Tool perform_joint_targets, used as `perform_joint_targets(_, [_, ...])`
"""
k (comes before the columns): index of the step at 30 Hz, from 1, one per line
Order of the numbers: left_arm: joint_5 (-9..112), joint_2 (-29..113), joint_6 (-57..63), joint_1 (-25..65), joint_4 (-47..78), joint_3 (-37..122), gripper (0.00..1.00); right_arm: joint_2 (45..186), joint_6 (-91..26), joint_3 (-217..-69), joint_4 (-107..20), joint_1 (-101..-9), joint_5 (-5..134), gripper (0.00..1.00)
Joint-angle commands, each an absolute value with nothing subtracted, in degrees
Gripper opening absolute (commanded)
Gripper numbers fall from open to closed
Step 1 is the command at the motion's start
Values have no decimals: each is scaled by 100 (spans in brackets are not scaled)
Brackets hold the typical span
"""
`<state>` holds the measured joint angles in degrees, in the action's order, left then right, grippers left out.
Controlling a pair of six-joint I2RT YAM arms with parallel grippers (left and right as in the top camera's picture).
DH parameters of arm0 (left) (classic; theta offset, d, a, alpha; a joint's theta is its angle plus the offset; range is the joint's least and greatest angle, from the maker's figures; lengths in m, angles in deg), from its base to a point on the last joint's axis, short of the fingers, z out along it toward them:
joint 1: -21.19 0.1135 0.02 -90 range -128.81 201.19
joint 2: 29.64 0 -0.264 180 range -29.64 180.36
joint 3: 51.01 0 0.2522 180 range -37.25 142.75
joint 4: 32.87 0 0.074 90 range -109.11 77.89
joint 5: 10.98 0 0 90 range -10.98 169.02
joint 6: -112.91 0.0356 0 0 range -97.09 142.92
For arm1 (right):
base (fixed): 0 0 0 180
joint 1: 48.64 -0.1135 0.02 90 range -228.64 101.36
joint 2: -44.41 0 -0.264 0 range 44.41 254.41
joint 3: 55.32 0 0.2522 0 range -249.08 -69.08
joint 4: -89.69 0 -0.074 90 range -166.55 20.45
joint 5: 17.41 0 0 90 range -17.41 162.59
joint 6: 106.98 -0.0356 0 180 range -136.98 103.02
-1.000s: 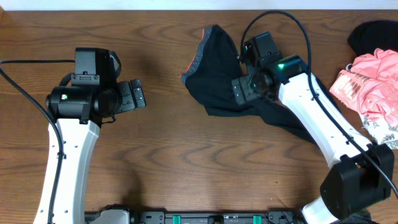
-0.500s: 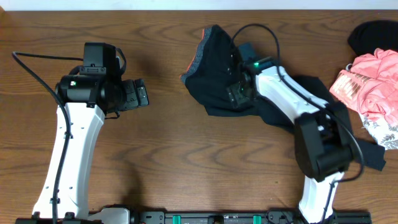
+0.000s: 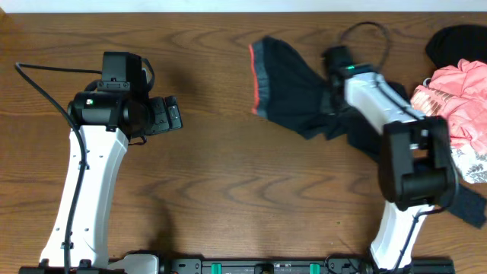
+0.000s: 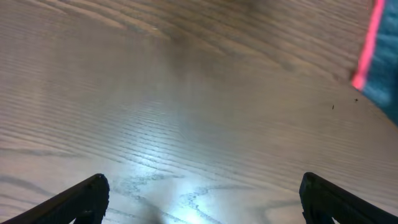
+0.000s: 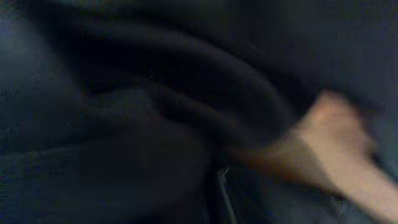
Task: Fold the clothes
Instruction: 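Drag the black leggings with the right gripper toward the table center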
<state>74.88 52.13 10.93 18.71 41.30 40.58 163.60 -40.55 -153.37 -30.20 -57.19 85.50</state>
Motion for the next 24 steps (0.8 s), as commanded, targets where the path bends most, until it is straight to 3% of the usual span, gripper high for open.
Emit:
perform_joint_targets(1, [7488,5244,1117,1819,4138,4173,98,16148,-4510,-15383,-2935,-5297,7695,19])
perform_joint_targets(6, [7488,5244,1010,1781,4097,4173,99,16024,-3144,-15383,-2906,-5300,6618,1])
perform_joint_targets(9, [7486,5244,994,1746,4066,4173,96,15803,-2654,-15383,-2893,-5372,6174,1])
perform_joint_targets(15, [7464,5244,994,1709,4014,4173,71,14690,-1883,-15383,-2943,-5588,4987,1])
perform_joint_targets(20, [7446,5244,994,1709,3950,4173,72,13836,-991,-15383,-2884,-6170,3702,1])
perform_joint_targets(24, [7448,5244,994,1709,3950,4173,73,13458,-814,-15383,-2959,-6869,3956,1])
